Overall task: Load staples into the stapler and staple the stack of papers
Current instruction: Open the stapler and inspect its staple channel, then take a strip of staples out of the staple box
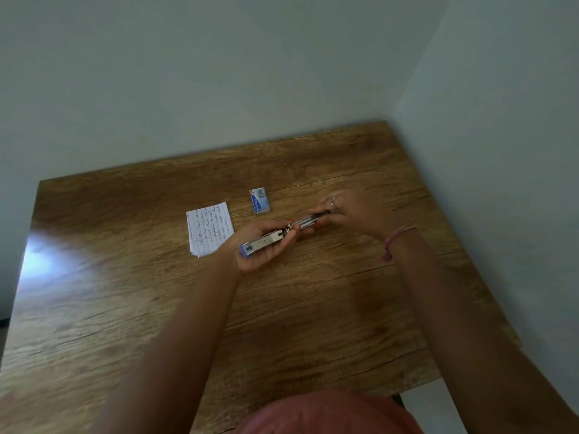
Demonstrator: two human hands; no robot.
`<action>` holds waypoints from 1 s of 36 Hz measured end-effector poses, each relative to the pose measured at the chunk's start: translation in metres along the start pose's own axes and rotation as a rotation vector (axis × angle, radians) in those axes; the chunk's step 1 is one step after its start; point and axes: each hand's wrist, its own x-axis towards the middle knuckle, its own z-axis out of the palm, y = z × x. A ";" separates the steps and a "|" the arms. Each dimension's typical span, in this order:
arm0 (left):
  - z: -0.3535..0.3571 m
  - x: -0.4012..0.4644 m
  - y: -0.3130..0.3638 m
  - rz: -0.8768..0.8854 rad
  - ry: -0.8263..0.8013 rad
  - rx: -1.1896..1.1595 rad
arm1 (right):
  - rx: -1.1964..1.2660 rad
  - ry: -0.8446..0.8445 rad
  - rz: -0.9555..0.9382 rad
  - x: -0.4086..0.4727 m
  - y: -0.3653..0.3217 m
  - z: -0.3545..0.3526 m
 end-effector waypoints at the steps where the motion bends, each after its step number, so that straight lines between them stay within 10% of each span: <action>1: 0.001 -0.001 0.002 -0.001 -0.012 -0.002 | -0.039 0.002 -0.006 0.000 -0.002 -0.001; 15: 0.011 -0.003 0.024 0.270 -0.171 -0.128 | -0.262 0.529 0.047 -0.016 0.001 0.015; 30: 0.000 -0.001 0.011 0.958 0.658 0.845 | -0.316 0.653 0.393 -0.021 0.000 0.059; 36: -0.006 0.005 0.004 1.036 0.717 1.195 | -0.247 0.647 0.403 -0.021 0.004 0.066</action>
